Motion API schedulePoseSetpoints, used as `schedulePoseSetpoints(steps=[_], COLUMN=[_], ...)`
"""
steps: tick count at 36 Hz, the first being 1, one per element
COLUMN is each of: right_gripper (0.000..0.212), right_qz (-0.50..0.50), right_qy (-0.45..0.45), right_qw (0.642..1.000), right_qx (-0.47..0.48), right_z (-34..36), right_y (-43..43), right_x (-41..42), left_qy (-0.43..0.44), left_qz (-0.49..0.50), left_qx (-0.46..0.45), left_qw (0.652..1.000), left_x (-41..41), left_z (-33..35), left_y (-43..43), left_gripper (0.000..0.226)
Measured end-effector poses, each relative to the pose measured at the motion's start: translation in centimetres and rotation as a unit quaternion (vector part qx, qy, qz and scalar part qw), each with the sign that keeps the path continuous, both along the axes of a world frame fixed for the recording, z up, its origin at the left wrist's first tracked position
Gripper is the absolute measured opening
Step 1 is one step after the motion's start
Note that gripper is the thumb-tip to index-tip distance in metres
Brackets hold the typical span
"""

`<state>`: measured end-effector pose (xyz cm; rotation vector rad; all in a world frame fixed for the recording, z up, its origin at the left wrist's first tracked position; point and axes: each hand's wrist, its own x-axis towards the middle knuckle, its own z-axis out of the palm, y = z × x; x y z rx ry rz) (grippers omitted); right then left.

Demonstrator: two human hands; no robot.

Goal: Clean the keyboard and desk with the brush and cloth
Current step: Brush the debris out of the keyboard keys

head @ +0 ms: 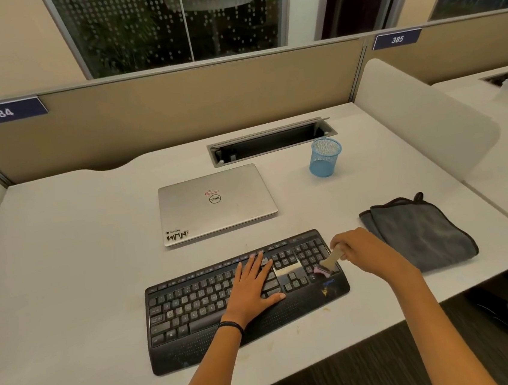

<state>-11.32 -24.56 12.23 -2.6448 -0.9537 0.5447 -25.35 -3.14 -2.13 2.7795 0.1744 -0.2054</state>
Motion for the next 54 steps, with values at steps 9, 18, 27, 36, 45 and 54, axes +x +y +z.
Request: schedulePoseSetpoints(steps=[9, 18, 27, 36, 45, 54], right_gripper=[0.028, 0.025, 0.025, 0.025, 0.026, 0.024], right_qz=[-0.019, -0.005, 0.005, 0.003, -0.001, 0.012], right_qy=[-0.008, -0.018, -0.027, -0.025, -0.043, -0.037], right_qw=[1.0, 1.0, 1.0, 1.0, 0.999, 0.999], right_qx=[0.021, 0.023, 0.002, -0.001, 0.012, 0.006], right_z=[0.4, 0.5, 0.2, 0.0, 0.3, 1.1], right_y=[-1.2, -1.7, -1.9, -1.6, -1.4, -1.2], right_x=[-0.1, -0.9, -1.4, -1.5, -1.6, -1.5], left_qy=[-0.009, -0.009, -0.009, -0.008, -0.005, -0.002], left_qz=[0.001, 0.0, -0.001, -0.001, 0.0, 0.002], left_qx=[-0.011, -0.003, 0.002, -0.002, 0.002, 0.001], left_qw=[1.0, 1.0, 1.0, 1.0, 1.0, 1.0], left_x=[0.0, 0.0, 0.0, 0.0, 0.0, 0.0], left_z=[-0.2, -0.3, -0.5, -0.3, -0.2, -0.2], left_y=[0.0, 0.1, 0.1, 0.1, 0.0, 0.0], left_gripper=[0.104, 0.101, 0.1, 0.099, 0.101, 0.102])
